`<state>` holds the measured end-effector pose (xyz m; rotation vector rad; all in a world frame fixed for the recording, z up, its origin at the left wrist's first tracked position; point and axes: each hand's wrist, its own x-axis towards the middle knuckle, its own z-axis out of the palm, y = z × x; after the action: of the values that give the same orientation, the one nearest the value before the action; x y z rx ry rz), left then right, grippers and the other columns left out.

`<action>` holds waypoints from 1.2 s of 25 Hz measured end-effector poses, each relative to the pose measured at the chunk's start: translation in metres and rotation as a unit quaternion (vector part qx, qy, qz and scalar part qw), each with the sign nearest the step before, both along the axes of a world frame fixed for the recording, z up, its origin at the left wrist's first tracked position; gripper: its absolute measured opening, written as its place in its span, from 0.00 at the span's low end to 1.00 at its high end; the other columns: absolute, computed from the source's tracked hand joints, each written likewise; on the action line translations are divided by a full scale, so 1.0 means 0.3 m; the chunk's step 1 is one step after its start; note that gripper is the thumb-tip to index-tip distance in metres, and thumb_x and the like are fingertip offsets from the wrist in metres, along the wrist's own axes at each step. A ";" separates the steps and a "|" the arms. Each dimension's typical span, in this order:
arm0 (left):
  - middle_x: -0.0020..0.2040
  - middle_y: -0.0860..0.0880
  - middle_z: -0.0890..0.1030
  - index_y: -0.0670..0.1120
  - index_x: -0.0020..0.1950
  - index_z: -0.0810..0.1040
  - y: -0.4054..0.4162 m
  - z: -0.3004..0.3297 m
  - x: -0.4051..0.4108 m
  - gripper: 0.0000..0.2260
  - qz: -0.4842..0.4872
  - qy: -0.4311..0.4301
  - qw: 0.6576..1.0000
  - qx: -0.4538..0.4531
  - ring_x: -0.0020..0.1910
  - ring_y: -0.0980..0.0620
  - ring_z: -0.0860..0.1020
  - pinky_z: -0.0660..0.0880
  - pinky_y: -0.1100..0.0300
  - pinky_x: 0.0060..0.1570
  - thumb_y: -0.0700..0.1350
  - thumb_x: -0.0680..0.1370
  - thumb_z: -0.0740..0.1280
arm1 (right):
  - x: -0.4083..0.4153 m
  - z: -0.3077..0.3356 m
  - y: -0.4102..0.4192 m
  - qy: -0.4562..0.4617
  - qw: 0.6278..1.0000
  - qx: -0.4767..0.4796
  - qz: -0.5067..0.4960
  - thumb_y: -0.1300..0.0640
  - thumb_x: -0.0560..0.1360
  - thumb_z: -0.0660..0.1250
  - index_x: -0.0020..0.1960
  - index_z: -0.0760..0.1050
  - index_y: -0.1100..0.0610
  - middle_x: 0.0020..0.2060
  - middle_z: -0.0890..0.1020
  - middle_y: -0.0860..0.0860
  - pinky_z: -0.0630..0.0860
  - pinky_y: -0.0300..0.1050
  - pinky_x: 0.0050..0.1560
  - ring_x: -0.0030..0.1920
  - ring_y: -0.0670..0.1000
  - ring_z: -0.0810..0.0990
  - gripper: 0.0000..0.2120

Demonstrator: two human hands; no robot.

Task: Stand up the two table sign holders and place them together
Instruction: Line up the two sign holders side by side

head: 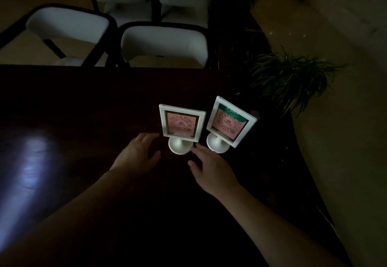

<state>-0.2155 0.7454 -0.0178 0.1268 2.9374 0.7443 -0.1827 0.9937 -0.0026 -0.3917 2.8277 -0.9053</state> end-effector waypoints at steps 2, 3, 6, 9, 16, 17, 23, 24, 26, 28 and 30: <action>0.72 0.46 0.70 0.51 0.76 0.64 -0.013 0.065 -0.030 0.30 0.029 0.046 0.997 0.049 0.64 0.46 0.74 0.76 0.49 0.55 0.53 0.76 0.69 | -0.030 0.099 0.051 0.068 0.997 -0.032 -0.019 0.48 0.80 0.65 0.70 0.71 0.54 0.66 0.78 0.52 0.72 0.44 0.61 0.65 0.50 0.75 0.21; 0.73 0.46 0.68 0.52 0.77 0.62 -0.011 0.103 -0.052 0.32 0.041 0.059 0.995 0.063 0.64 0.45 0.74 0.77 0.49 0.54 0.54 0.76 0.69 | -0.055 0.148 0.076 0.098 0.994 -0.041 -0.028 0.49 0.79 0.66 0.70 0.72 0.54 0.65 0.79 0.52 0.75 0.46 0.60 0.64 0.50 0.76 0.21; 0.77 0.47 0.63 0.56 0.79 0.55 0.030 0.234 -0.110 0.35 0.035 0.097 0.993 0.059 0.70 0.45 0.69 0.75 0.47 0.58 0.58 0.75 0.66 | -0.139 0.280 0.143 0.160 0.986 -0.016 -0.046 0.51 0.78 0.68 0.73 0.70 0.55 0.69 0.75 0.54 0.69 0.45 0.66 0.69 0.52 0.72 0.25; 0.79 0.47 0.61 0.57 0.79 0.55 0.104 0.347 -0.137 0.35 -0.046 0.159 0.986 0.014 0.77 0.45 0.59 0.63 0.48 0.67 0.60 0.75 0.63 | -0.210 0.358 0.186 0.177 0.981 0.067 -0.044 0.53 0.79 0.67 0.76 0.66 0.57 0.74 0.68 0.57 0.63 0.48 0.69 0.74 0.57 0.64 0.27; 0.70 0.47 0.74 0.52 0.73 0.70 0.256 0.386 -0.163 0.22 -0.193 0.174 0.962 -0.089 0.65 0.46 0.73 0.72 0.51 0.61 0.43 0.80 0.65 | -0.277 0.369 0.207 0.139 0.967 0.210 -0.025 0.60 0.79 0.63 0.69 0.72 0.60 0.61 0.76 0.58 0.74 0.51 0.53 0.60 0.58 0.73 0.18; 0.68 0.48 0.76 0.53 0.73 0.71 0.257 0.382 -0.166 0.23 -0.191 0.163 0.962 -0.103 0.62 0.47 0.74 0.73 0.52 0.58 0.40 0.79 0.66 | -0.285 0.367 0.204 0.132 0.967 0.217 -0.025 0.61 0.79 0.64 0.66 0.74 0.60 0.58 0.77 0.57 0.73 0.50 0.50 0.58 0.58 0.74 0.16; 0.64 0.50 0.77 0.56 0.71 0.72 0.242 0.380 -0.185 0.29 -0.165 0.125 0.969 -0.132 0.60 0.48 0.75 0.72 0.55 0.50 0.34 0.74 0.68 | -0.331 0.374 0.190 0.095 0.979 0.174 -0.040 0.64 0.77 0.65 0.58 0.78 0.59 0.52 0.78 0.56 0.71 0.48 0.43 0.53 0.57 0.77 0.10; 0.64 0.50 0.77 0.56 0.71 0.72 0.239 0.384 -0.186 0.30 -0.162 0.117 0.971 -0.133 0.60 0.48 0.75 0.73 0.55 0.49 0.34 0.73 0.68 | -0.332 0.377 0.184 0.092 0.981 0.167 -0.040 0.63 0.77 0.65 0.58 0.78 0.57 0.52 0.78 0.55 0.71 0.48 0.43 0.53 0.57 0.77 0.10; 0.65 0.51 0.77 0.56 0.71 0.72 0.223 0.392 -0.185 0.30 -0.151 0.105 0.975 -0.125 0.61 0.48 0.75 0.75 0.54 0.48 0.33 0.73 0.67 | -0.331 0.379 0.168 0.089 0.983 0.159 -0.033 0.63 0.77 0.66 0.57 0.78 0.55 0.52 0.78 0.54 0.74 0.49 0.43 0.53 0.56 0.78 0.10; 0.64 0.51 0.77 0.56 0.71 0.73 0.199 0.398 -0.183 0.29 -0.139 0.101 0.979 -0.109 0.60 0.47 0.76 0.76 0.54 0.46 0.32 0.73 0.66 | -0.330 0.380 0.150 0.090 0.984 0.153 -0.029 0.63 0.77 0.66 0.57 0.79 0.54 0.51 0.78 0.53 0.74 0.49 0.41 0.51 0.55 0.78 0.10; 0.63 0.51 0.78 0.56 0.70 0.74 0.169 0.404 -0.179 0.28 -0.130 0.100 0.981 -0.105 0.60 0.47 0.77 0.76 0.54 0.46 0.32 0.74 0.65 | -0.330 0.381 0.126 0.090 0.985 0.146 -0.023 0.63 0.76 0.67 0.57 0.79 0.53 0.52 0.78 0.52 0.71 0.48 0.40 0.51 0.55 0.78 0.11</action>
<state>-0.2692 0.7960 0.1035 0.5850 3.0743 0.4033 -0.2817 1.0316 0.1116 -0.3870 3.0827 -0.4679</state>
